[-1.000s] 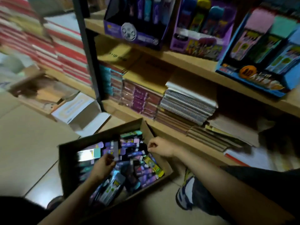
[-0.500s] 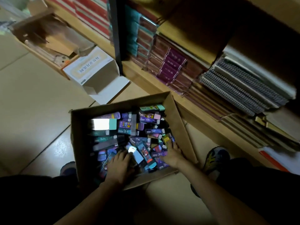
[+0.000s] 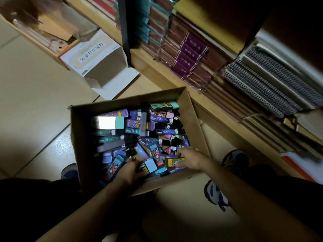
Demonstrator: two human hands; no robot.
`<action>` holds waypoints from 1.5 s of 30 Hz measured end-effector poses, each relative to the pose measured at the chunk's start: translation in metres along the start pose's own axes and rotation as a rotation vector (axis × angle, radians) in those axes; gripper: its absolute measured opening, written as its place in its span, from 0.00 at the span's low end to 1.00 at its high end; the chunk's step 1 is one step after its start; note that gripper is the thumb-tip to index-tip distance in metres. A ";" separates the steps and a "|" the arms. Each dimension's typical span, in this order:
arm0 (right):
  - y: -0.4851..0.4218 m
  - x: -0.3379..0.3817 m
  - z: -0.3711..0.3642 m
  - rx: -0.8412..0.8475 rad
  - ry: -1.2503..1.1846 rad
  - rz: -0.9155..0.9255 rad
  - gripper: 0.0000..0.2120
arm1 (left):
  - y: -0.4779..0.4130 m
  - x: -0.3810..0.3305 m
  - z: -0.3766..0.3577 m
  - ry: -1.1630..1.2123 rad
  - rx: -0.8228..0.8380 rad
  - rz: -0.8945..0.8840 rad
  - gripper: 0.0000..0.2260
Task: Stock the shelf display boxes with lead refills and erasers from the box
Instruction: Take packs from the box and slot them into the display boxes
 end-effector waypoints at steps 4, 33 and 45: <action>0.001 0.009 -0.009 0.115 0.038 0.042 0.20 | 0.007 0.001 0.003 0.193 -0.061 -0.009 0.11; 0.114 0.078 0.114 -0.445 -1.253 0.196 0.14 | 0.060 -0.178 0.093 1.167 -0.072 -0.305 0.15; 0.215 0.090 0.189 -0.654 -1.243 0.390 0.09 | 0.113 -0.246 0.160 1.245 -0.191 -0.448 0.14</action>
Point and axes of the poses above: each hand's wrist, its own y-axis away from the middle knuckle, its own z-axis out of the back of the hand, x = y × z, the point moved 8 cm from there along -y, towards the middle knuckle, and after that the axes turned 5 degrees about -z, right-handed, at the moved point
